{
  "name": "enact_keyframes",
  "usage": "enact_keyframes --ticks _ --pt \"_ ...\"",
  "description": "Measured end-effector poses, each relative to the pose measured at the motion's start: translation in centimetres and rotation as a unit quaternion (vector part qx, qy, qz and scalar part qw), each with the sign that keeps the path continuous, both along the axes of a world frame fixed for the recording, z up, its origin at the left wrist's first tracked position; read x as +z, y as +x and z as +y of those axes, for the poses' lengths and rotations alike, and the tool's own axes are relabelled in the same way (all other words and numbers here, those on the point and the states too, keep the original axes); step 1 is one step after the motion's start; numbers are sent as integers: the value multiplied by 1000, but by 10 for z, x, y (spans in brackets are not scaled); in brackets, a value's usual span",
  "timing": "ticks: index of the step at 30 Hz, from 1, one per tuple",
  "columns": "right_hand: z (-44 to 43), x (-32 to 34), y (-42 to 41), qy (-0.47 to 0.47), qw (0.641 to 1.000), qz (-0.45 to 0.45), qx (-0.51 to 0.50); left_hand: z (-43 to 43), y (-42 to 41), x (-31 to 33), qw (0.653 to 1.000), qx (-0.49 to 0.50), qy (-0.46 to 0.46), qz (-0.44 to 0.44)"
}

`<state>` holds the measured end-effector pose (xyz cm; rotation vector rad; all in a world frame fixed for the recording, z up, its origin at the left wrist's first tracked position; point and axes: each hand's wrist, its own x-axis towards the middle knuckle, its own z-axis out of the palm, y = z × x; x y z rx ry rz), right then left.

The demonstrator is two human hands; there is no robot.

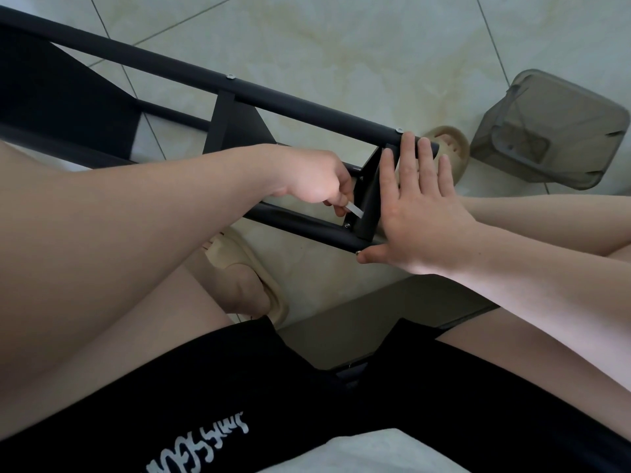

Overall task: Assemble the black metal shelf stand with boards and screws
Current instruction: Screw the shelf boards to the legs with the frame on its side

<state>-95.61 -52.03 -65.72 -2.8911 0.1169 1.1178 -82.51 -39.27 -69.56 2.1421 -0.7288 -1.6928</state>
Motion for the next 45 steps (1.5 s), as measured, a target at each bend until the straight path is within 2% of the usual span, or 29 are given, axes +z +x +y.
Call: enact_keyframes --ticks 19,26,31,34,39,42,45 --pt "0 -1 1 -1 1000 0 0 6 -8 -6 995 -92 6 -28" --pt "0 0 2 2 1000 3 -2 5 -1 -1 996 -81 12 -35" --pt "0 0 2 4 1000 2 -4 3 4 5 992 -64 5 -106" --pt "0 1 2 2 1000 1 -3 -1 1 5 996 -17 -9 -87" --pt "0 2 3 3 1000 -1 -1 -4 -7 -2 984 173 -10 29" --pt "-1 1 2 4 1000 -2 -1 -4 -12 -6 974 221 4 53" --pt "-1 1 2 3 1000 -6 0 -6 -13 -6 969 243 6 38"
